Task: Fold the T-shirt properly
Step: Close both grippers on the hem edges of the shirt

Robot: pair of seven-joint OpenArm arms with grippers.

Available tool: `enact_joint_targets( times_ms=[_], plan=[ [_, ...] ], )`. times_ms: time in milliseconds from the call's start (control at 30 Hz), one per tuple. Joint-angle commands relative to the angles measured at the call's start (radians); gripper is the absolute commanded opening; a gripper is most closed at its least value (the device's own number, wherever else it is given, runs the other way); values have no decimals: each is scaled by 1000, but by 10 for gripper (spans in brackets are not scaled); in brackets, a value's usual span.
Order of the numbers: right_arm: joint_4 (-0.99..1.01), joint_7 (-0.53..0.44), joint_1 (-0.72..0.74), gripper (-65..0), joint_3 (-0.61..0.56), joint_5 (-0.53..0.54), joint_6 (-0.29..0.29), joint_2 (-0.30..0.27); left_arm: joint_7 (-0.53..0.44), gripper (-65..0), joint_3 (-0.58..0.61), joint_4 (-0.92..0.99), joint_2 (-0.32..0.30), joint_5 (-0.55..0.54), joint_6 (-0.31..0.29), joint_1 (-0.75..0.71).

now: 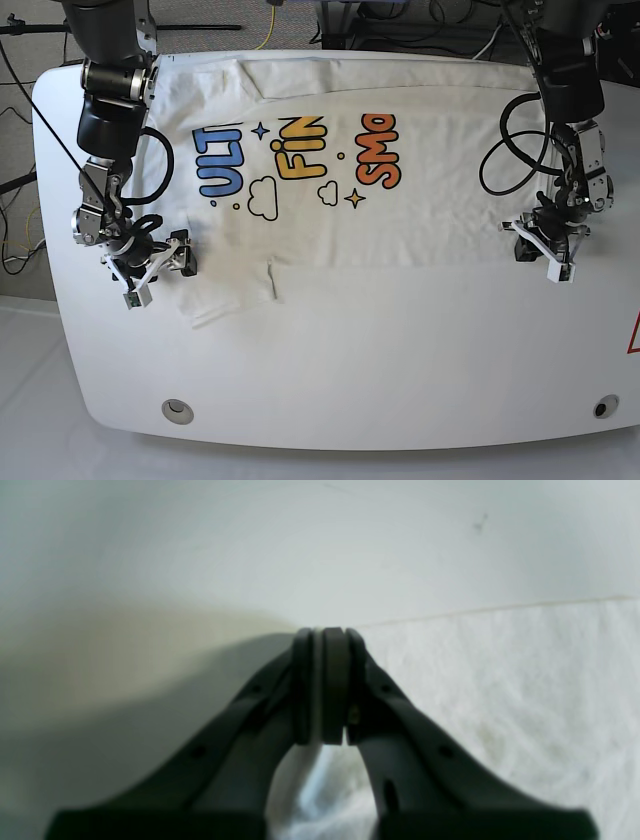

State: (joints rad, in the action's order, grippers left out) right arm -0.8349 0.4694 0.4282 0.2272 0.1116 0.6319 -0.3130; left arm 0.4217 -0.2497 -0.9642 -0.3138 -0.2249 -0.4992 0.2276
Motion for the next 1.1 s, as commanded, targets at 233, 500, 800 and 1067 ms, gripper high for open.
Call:
enact_joint_targets(
  times_ms=[233, 500, 800, 1067],
  plan=[
    [-5, -48, 39, -161, -2, -3, 21, -12, 17, -632, -1, -11, -11, 2, 0, 7],
    [-11, -9, 46, -158, 0, -1, 10, -5, 4, -623, -9, -5, -10, -2, 0, 6],
    [-11, 37, 55, -176, 0, 4, 8, -3, 3, -549, -13, -13, -5, -5, 3, 3],
    [-15, 40, 48, -374, -3, -8, 5, 1, 38, -608, -4, -74, 7, -8, 9, -7]
  ],
)
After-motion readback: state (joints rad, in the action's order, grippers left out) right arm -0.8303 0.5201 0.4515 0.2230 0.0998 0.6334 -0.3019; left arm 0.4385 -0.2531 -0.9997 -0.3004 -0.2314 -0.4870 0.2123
